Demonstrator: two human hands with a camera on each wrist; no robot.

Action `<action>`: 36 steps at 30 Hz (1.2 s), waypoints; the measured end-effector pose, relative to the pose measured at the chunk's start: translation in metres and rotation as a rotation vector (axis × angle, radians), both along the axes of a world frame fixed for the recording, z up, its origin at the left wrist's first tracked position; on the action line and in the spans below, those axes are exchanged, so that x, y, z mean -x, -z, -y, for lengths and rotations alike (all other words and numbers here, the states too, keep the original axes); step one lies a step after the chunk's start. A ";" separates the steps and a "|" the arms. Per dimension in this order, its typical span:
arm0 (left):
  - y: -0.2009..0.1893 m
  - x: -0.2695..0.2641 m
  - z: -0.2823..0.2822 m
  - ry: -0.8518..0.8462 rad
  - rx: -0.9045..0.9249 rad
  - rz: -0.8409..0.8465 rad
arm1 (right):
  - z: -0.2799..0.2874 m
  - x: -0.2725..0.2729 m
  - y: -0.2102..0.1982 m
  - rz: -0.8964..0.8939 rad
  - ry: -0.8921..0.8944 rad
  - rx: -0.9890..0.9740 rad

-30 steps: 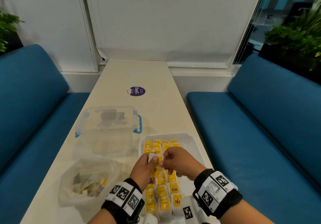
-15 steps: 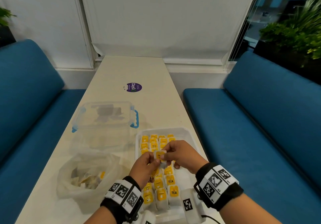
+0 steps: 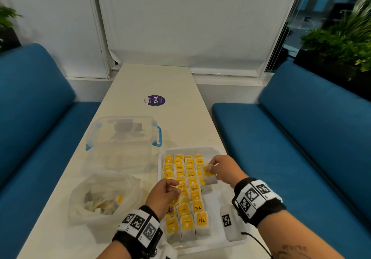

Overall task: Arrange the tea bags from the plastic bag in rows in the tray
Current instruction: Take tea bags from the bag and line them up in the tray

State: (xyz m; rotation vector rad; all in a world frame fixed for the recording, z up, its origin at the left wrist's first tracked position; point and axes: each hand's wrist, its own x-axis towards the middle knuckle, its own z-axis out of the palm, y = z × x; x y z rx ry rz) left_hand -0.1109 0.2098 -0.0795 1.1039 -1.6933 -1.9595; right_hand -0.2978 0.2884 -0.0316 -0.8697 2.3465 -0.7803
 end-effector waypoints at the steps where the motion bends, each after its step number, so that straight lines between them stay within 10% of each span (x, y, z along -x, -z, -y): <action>1: 0.000 -0.001 0.000 0.001 -0.003 0.000 | 0.001 0.002 0.005 -0.017 -0.023 -0.068; 9: 0.000 -0.007 0.002 -0.020 -0.028 0.018 | 0.014 0.009 0.042 -0.023 -0.187 -0.665; 21: 0.000 -0.010 0.008 -0.018 -0.030 0.036 | 0.036 0.010 0.054 0.021 -0.207 -0.869; 27: -0.009 -0.007 0.007 0.027 -0.058 0.016 | 0.028 0.012 0.037 -0.157 -0.166 -0.487; 36: -0.026 0.010 0.009 0.031 -0.087 -0.040 | 0.012 -0.037 -0.011 0.372 -0.293 -0.098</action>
